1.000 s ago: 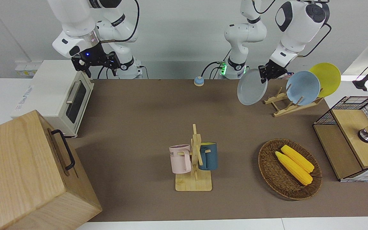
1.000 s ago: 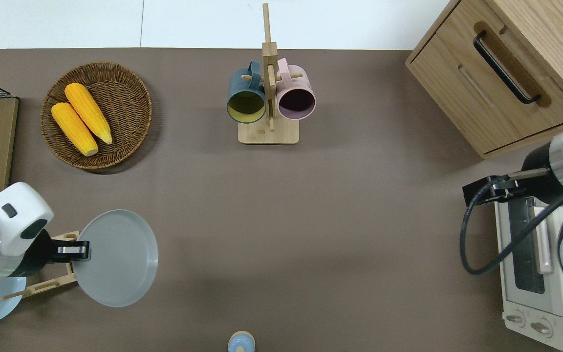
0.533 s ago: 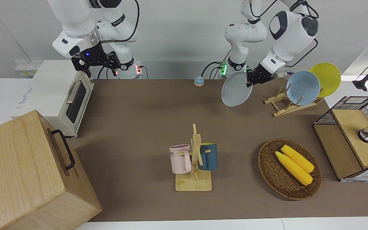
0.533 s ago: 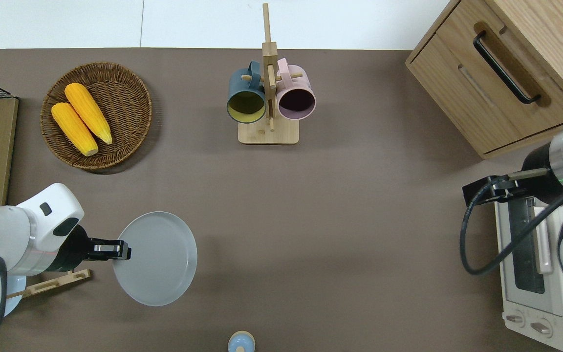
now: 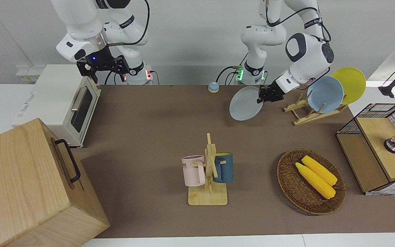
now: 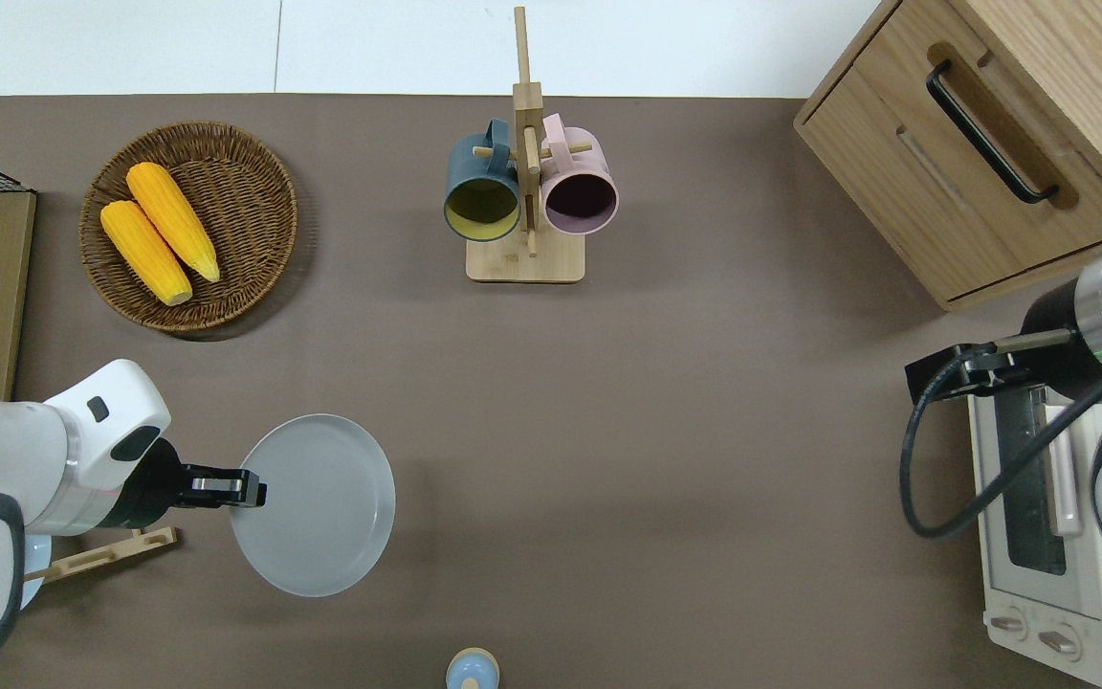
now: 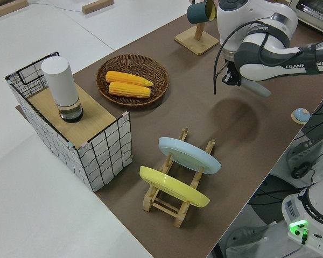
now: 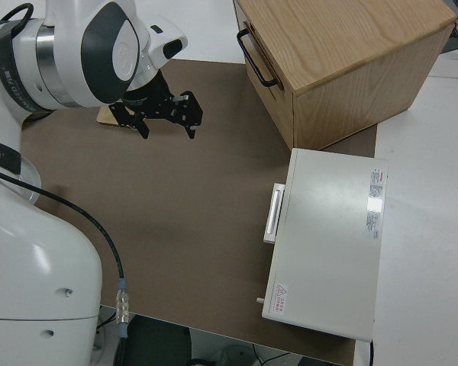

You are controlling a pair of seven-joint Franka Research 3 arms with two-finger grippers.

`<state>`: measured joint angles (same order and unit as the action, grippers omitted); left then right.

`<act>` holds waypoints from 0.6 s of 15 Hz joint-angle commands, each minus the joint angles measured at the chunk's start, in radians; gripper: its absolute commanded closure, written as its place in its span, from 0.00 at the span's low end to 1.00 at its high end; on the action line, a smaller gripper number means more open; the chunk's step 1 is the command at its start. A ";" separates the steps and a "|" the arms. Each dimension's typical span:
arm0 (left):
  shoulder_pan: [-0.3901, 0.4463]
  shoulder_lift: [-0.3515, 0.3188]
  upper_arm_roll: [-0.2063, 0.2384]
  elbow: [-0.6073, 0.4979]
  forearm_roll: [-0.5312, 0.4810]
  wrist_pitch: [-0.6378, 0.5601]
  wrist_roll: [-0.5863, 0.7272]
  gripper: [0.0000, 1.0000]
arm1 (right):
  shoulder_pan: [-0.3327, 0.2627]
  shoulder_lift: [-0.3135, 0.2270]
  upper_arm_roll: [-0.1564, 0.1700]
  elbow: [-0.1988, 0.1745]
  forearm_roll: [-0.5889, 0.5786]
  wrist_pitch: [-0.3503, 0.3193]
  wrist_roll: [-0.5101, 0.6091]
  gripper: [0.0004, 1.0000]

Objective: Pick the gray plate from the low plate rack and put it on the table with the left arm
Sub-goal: 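Lift the gray plate out of the rack with the left gripper, then lower the held gray plate flat onto the table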

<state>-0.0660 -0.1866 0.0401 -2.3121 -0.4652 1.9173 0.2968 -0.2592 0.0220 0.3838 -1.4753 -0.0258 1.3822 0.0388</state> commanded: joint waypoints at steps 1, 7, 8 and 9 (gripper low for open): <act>0.026 0.009 0.004 -0.076 -0.068 0.063 0.105 0.89 | -0.023 -0.002 0.020 0.007 -0.006 -0.011 0.012 0.02; 0.028 0.044 0.004 -0.105 -0.087 0.092 0.153 0.87 | -0.023 -0.002 0.021 0.007 -0.006 -0.012 0.012 0.02; 0.028 0.045 0.004 -0.105 -0.087 0.092 0.153 0.85 | -0.023 -0.002 0.021 0.007 -0.006 -0.011 0.012 0.02; 0.028 0.045 0.004 -0.104 -0.087 0.092 0.153 0.84 | -0.023 -0.002 0.021 0.007 -0.006 -0.011 0.012 0.02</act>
<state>-0.0423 -0.1398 0.0451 -2.4028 -0.5316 1.9894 0.4229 -0.2592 0.0220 0.3838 -1.4753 -0.0258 1.3822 0.0388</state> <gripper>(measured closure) 0.863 0.013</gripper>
